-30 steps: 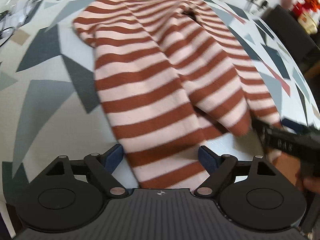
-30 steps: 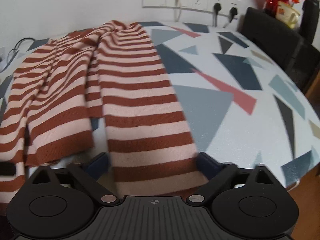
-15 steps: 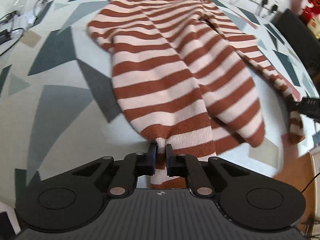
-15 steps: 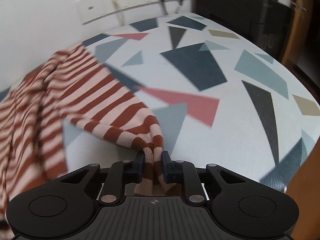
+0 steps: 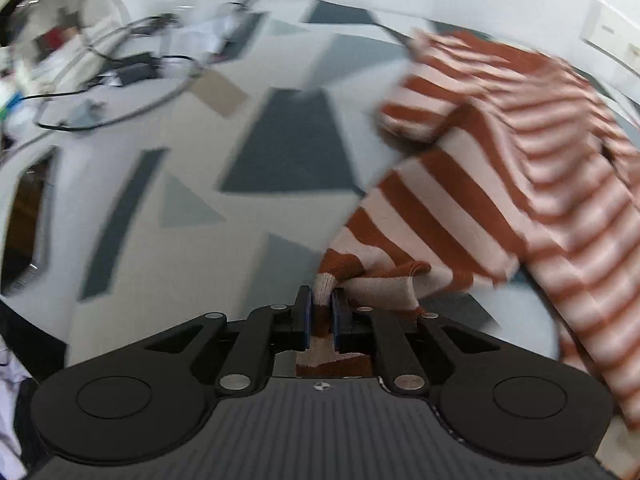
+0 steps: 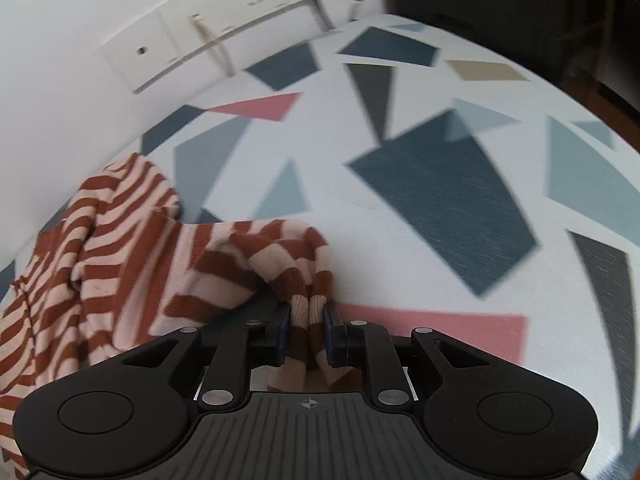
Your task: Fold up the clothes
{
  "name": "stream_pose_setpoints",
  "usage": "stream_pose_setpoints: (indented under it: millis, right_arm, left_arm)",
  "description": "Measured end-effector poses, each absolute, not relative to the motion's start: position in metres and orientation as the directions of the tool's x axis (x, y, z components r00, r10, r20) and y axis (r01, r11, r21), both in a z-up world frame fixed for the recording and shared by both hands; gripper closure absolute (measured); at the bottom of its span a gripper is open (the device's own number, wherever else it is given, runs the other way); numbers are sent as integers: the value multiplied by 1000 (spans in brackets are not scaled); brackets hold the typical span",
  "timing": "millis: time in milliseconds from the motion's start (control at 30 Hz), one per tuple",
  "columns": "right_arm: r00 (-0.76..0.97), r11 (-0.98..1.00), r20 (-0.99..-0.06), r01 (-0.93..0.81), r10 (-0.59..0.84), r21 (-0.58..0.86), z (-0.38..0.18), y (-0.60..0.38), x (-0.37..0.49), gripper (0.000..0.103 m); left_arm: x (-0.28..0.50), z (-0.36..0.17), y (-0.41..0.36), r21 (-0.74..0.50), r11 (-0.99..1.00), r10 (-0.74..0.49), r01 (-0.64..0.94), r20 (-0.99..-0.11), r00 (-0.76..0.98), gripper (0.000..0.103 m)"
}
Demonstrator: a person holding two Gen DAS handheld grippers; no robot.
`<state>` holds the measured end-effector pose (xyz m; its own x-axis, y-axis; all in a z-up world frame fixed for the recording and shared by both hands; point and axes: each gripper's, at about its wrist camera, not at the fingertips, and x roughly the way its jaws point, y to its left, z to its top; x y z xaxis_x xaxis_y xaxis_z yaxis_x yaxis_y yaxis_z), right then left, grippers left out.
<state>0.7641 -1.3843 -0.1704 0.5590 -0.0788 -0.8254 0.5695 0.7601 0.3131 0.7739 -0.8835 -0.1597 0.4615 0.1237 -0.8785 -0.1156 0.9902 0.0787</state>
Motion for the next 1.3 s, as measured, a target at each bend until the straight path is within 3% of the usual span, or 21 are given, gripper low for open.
stream_pose_setpoints:
  millis: [167, 433, 567, 633, 667, 700, 833, 967, 1100, 1233, 1300]
  right_arm:
    - [576, 788, -815, 531, -66, 312, -171, -1374, 802, 86]
    - [603, 770, -793, 544, -83, 334, -173, -1383, 867, 83]
    - [607, 753, -789, 562, -96, 341, -167, -1379, 869, 56]
    - [623, 775, -778, 532, -86, 341, -161, -1373, 855, 34]
    - [627, 784, -775, 520, -80, 339, -158, -1370, 845, 25]
    - [630, 793, -774, 506, -71, 339, -156, -1368, 835, 22]
    - [617, 820, -787, 451, -1, 353, -157, -1361, 785, 25]
    - [598, 869, -798, 357, 68, 342, -162, -1341, 743, 39]
    - [582, 906, -803, 259, 130, 335, -170, -1306, 722, 59]
    - [615, 952, -785, 195, 68, 235, -171, -1274, 714, 58]
    - [622, 961, -782, 189, 40, 199, -171, -1263, 713, 58]
  left_arm:
    - [809, -168, -856, 92, 964, 194, -248, -884, 425, 92]
    - [855, -170, -854, 142, 949, 255, -283, -872, 418, 91]
    - [855, -158, -855, 89, 963, 189, -256, -896, 401, 80]
    - [842, -151, -854, 28, 967, 133, -251, -901, 413, 52]
    - [834, -148, -853, 2, 965, 114, -262, -903, 414, 44]
    - [826, -146, -853, -22, 964, 93, -264, -906, 414, 36]
    - [794, -140, -861, -106, 970, -6, -221, -912, 410, 34]
    - [759, -134, -881, -229, 970, -172, -79, -881, 441, 34]
    - [731, -133, -922, -272, 949, -313, 158, -873, 375, 54]
    - [708, -142, -959, -295, 897, -399, 329, -860, 317, 54]
    - [697, -147, -978, -243, 881, -387, 406, -864, 323, 54]
